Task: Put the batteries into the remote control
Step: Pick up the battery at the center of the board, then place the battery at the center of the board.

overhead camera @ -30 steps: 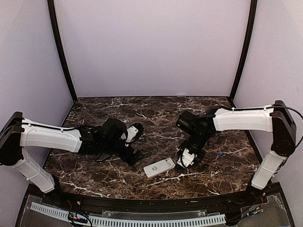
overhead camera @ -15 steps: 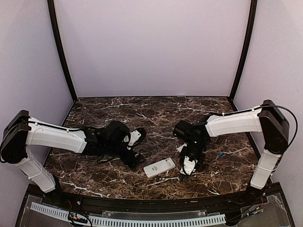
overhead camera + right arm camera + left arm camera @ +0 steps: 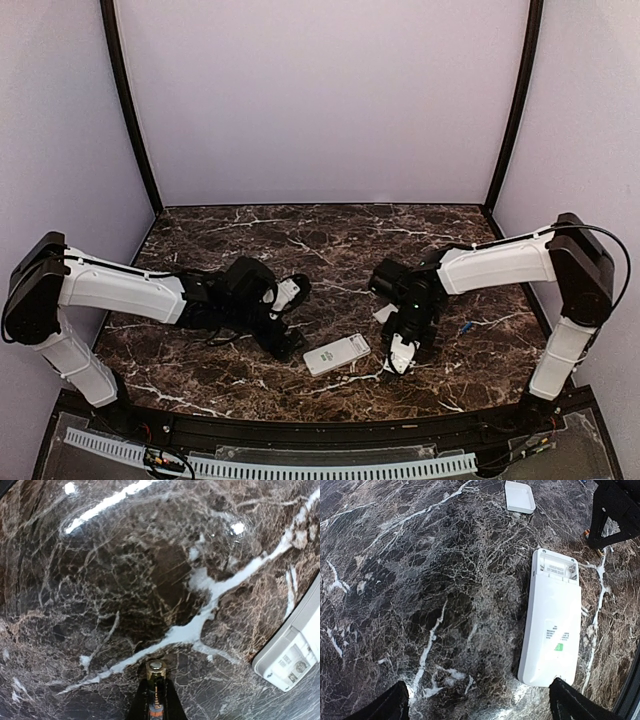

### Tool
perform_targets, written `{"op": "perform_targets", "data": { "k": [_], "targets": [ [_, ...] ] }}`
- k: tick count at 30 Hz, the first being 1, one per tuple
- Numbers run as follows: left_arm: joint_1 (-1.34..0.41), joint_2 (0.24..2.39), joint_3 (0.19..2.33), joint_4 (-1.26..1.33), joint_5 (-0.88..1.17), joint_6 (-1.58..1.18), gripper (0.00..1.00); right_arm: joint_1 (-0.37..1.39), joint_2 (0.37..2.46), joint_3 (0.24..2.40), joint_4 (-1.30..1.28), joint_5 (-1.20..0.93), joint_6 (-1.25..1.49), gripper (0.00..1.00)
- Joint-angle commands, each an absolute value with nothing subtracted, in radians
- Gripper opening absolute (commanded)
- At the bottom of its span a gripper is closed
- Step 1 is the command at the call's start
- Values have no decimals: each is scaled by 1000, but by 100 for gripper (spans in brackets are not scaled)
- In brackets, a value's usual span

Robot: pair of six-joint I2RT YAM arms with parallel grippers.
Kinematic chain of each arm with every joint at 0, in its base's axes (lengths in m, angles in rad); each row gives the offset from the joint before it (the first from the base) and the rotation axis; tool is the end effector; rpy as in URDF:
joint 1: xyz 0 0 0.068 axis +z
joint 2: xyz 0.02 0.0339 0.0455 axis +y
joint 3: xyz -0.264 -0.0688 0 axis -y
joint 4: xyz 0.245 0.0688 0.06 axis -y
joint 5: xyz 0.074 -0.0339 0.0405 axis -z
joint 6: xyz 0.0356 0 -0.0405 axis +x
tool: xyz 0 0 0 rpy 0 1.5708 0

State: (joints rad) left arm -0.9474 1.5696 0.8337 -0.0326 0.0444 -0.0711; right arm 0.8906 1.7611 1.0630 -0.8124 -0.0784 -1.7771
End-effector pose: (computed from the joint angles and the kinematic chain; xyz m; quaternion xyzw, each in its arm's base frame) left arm 0.1857 -0.2610 0.1814 0.3983 0.8298 -0.2082 0.3309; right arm 0.1883 0.2372 0.1519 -0.9711 0.2333 0.0225 0.0440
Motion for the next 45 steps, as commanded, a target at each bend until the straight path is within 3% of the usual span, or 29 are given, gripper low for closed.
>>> {"op": "perform_targets", "data": {
  "k": [1,11,22,27,30,38,45],
  "targets": [
    [-952,1552,845,-69,38,-63,97,899,1763,1033,-800,-77,-1744,0],
    [-952,1409,745,-4,-41,-105,97,902,1678,1089,-786,-176,-1276,0],
    [-1043,1293,604,78,-122,-91,96,906,1474,1141,-601,-226,-374,0],
    [-1070,1300,632,28,74,-14,97,906,1454,1099,-575,-254,74,0],
    [-1091,1331,671,-32,58,23,97,902,1433,1054,-577,-217,263,0],
    [-1108,1476,818,-167,-60,52,96,845,1489,1012,-796,-109,480,0],
    [-1112,1491,841,-157,-54,42,96,845,1595,941,-798,-73,537,0]
  ]
}}
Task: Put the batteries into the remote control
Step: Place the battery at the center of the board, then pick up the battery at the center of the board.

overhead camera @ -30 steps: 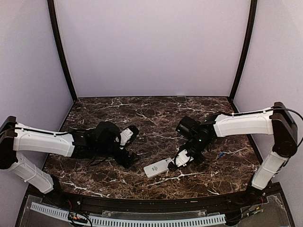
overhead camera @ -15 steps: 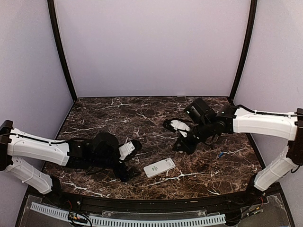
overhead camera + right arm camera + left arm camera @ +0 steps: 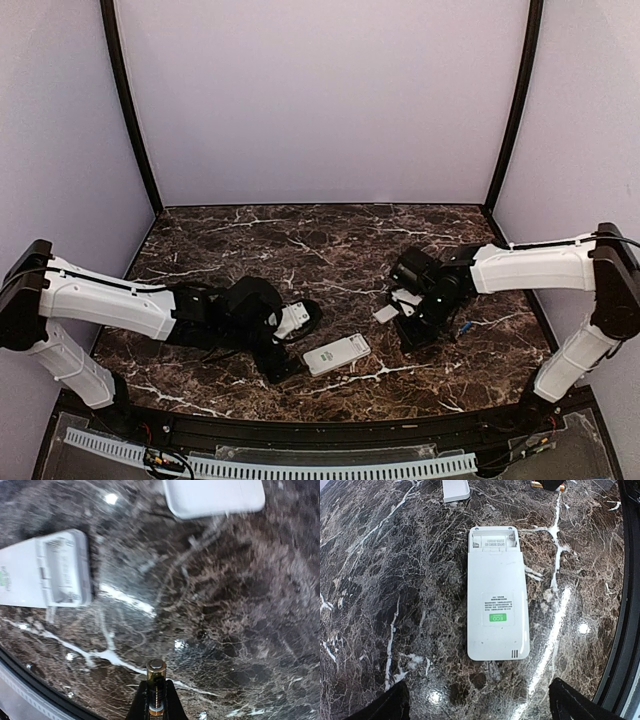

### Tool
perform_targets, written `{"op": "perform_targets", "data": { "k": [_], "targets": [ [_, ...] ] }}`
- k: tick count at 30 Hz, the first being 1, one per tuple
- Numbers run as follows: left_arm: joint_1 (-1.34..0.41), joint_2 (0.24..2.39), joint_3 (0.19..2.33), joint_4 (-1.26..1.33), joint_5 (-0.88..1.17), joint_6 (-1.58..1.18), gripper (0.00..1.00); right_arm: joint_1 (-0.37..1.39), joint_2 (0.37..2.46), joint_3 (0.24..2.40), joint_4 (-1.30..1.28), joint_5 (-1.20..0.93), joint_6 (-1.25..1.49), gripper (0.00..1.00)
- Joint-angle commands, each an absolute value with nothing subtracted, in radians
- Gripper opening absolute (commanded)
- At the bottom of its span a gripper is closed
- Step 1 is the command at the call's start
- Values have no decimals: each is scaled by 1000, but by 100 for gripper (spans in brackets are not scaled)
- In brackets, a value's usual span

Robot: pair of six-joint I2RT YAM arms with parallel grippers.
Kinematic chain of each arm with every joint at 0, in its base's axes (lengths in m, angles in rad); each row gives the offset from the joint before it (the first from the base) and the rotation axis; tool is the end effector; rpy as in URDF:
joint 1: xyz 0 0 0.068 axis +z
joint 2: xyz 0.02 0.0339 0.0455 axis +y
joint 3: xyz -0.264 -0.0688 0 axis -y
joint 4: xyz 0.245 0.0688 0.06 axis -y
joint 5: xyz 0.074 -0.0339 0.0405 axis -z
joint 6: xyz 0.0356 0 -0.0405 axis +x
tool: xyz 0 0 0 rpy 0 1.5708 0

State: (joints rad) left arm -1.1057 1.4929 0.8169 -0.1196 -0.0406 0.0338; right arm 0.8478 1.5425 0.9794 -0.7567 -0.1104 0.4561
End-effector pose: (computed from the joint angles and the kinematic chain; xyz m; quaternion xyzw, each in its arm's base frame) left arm 0.1380 -0.2718 0.1919 0.4928 0.7836 -0.1768 0.3345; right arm 0.1816 0.2117 0.1914 -0.1995 0.9703 0.1193 0.0661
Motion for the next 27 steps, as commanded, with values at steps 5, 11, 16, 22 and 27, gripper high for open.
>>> {"op": "perform_targets", "data": {
  "k": [5,11,16,22,27],
  "targets": [
    [-1119,1500,845,-156,-67,45,96,847,1645,914,-758,-82,573,1],
    [-1123,1471,799,-73,-44,33,97,847,1725,928,-754,-95,575,18],
    [-1127,1500,791,-42,-58,35,98,848,1737,921,-756,-86,580,26],
    [-1127,1572,791,-38,-34,63,99,877,1697,927,-777,-72,635,25],
    [-1127,1662,818,-16,100,63,99,922,1665,885,-757,-74,710,22]
  ]
}}
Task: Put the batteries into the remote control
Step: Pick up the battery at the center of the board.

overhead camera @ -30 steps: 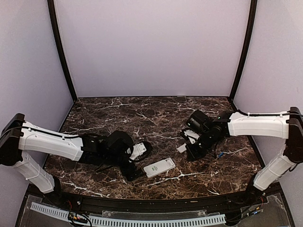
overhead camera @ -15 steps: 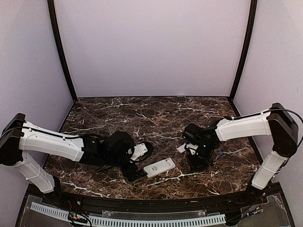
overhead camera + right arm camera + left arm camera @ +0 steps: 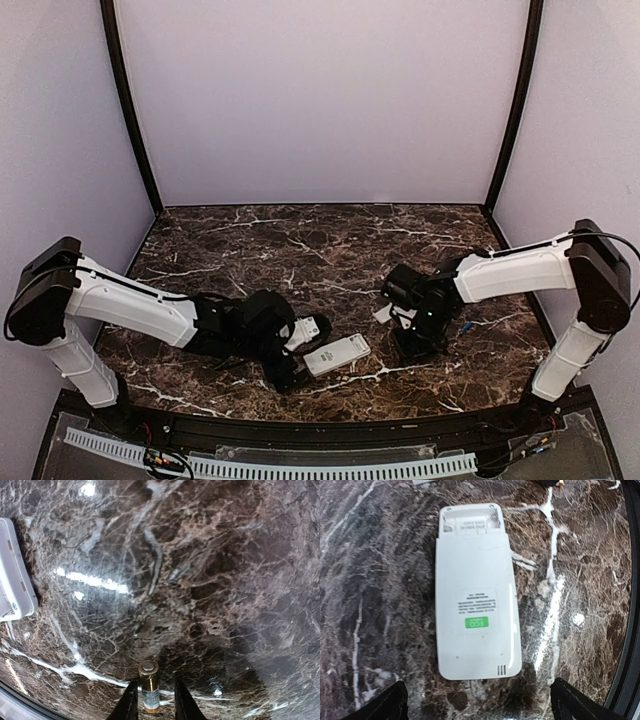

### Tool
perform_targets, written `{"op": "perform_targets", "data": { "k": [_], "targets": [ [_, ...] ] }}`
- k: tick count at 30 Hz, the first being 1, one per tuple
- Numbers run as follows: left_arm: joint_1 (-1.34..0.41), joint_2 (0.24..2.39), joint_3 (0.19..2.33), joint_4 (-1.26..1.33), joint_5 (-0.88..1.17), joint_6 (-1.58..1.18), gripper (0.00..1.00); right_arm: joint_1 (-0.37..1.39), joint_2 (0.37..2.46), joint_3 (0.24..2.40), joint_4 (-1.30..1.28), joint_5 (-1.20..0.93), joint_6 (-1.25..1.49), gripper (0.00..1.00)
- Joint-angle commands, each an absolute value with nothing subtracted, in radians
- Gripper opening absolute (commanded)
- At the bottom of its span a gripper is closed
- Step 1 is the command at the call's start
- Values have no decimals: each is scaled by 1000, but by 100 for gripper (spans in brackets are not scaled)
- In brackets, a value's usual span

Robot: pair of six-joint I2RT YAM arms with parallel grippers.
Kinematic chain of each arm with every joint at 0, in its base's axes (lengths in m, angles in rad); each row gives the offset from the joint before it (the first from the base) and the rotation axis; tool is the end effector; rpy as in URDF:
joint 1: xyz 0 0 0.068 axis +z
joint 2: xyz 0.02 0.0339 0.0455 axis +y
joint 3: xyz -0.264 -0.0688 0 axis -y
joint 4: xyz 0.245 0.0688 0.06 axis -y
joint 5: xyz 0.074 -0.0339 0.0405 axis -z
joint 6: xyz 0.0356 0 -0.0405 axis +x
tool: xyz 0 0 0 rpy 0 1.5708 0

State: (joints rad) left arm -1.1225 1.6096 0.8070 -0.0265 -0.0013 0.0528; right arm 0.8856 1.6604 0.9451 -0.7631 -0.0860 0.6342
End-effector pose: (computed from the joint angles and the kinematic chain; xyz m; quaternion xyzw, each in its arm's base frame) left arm 0.1377 -0.2863 0.1620 0.5165 0.7758 -0.1842 0.3121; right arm 0.1736 0.2172 0.1521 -0.1271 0.9899 0.0629 0.0039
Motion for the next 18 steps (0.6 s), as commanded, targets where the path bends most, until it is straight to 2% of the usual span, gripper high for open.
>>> {"op": "perform_targets", "data": {
  "k": [1,8,13,18],
  "targets": [
    [-1127,1692,846,-24,103,47,99,926,1656,877,-752,-72,722,21],
    [-1127,1793,895,-3,89,41,99,944,1635,849,-754,-61,772,15],
    [-1118,1820,927,-21,119,32,97,948,1619,837,-759,-41,769,1],
    [-1087,1818,920,-22,155,33,88,948,1637,865,-770,-56,729,0]
  ]
}}
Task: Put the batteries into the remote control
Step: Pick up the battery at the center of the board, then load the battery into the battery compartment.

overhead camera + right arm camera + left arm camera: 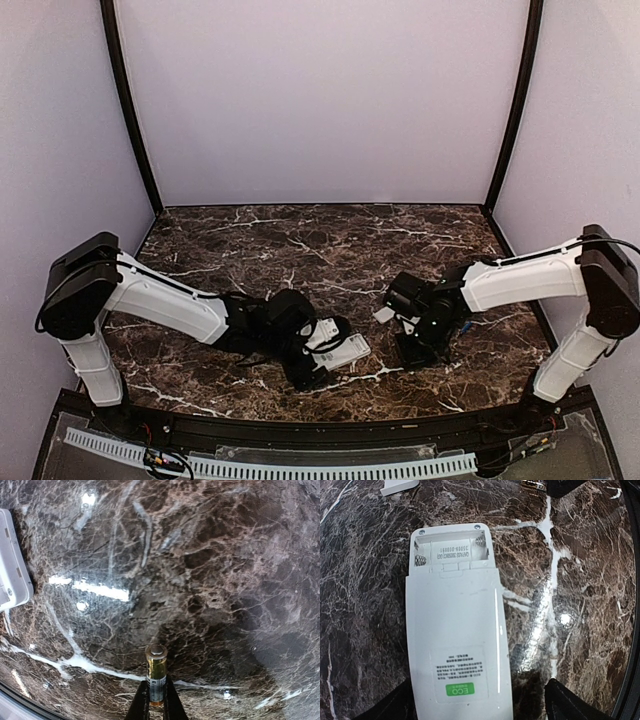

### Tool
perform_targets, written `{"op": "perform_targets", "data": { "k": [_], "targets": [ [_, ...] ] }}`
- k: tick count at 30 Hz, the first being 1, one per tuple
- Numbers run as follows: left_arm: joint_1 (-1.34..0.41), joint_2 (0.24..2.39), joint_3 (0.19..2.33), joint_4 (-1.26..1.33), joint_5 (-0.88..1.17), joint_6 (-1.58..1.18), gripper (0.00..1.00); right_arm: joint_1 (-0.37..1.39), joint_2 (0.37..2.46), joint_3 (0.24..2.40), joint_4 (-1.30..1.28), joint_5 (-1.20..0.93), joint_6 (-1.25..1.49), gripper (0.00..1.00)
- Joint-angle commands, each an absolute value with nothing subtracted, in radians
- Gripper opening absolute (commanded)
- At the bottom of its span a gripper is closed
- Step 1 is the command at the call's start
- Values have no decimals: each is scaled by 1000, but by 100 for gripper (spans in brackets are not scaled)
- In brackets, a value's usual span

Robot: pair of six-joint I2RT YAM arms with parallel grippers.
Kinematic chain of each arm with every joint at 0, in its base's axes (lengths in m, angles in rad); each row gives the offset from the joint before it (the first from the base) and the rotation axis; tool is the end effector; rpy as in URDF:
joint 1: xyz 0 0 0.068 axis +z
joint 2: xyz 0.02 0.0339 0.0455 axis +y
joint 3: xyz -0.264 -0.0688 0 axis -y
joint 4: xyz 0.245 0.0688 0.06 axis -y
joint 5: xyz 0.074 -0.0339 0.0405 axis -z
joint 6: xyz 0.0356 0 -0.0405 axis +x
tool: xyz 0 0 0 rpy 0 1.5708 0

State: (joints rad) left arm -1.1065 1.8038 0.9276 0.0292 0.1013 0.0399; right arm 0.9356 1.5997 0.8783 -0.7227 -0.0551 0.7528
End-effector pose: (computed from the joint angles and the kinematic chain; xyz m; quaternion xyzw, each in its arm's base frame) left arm 0.1563 -0.3202 0.1385 0.5216 0.7750 -0.2205 0.2804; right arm 0.1557 0.2145 0.1520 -0.0928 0.9933 0.0656 0.0215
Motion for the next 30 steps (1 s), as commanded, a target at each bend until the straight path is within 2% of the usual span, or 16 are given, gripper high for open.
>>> {"op": "perform_targets", "data": {
  "k": [1,14,23,30],
  "targets": [
    [-1085,1818,921,-23,147,34,86,948,1640,872,-773,-59,720,0],
    [-1058,1840,908,-4,127,-17,69,866,1621,945,-811,-223,553,0],
    [-1057,1832,898,6,130,-14,73,857,1619,1096,-918,-293,536,0],
    [-1057,1819,874,21,123,-21,73,855,1763,1296,-1051,-392,471,0]
  ]
}}
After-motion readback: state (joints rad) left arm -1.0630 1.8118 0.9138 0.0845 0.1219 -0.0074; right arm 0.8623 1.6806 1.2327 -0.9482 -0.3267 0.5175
